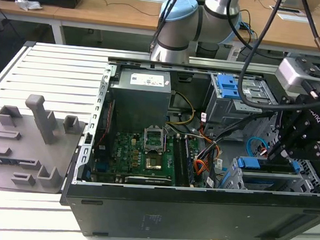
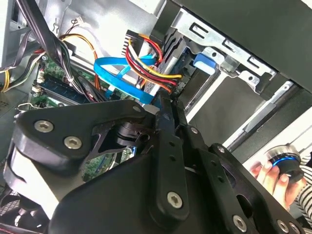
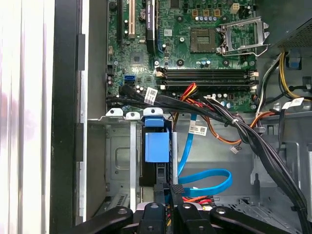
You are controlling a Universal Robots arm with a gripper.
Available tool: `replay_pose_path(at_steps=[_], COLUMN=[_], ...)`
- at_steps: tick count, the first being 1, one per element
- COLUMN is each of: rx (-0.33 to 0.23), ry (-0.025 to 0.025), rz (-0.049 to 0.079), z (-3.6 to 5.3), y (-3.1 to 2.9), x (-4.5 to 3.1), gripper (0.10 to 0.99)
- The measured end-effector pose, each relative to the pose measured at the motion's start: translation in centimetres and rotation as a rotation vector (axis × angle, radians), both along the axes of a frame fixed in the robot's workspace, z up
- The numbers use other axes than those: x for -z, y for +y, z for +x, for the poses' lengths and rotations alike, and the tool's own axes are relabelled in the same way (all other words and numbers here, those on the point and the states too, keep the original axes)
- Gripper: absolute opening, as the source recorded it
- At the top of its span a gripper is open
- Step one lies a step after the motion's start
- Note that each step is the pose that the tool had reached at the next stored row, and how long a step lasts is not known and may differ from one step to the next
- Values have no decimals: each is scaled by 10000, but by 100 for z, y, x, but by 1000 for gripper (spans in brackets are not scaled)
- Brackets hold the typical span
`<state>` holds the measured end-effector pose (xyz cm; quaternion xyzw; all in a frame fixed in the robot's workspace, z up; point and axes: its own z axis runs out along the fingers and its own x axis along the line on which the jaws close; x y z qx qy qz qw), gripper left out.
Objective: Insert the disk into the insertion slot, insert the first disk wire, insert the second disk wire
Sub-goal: 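Insert the second disk wire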
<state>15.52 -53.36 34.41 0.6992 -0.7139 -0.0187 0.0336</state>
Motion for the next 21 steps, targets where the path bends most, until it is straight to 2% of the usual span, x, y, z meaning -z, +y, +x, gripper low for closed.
replay_pose_path(at_steps=[14, 21], rx=[-5, -8], ry=[1, 1], rz=[-13, -7], z=[-1, -30], y=[-1, -1], x=[7, 16], gripper=[161, 161])
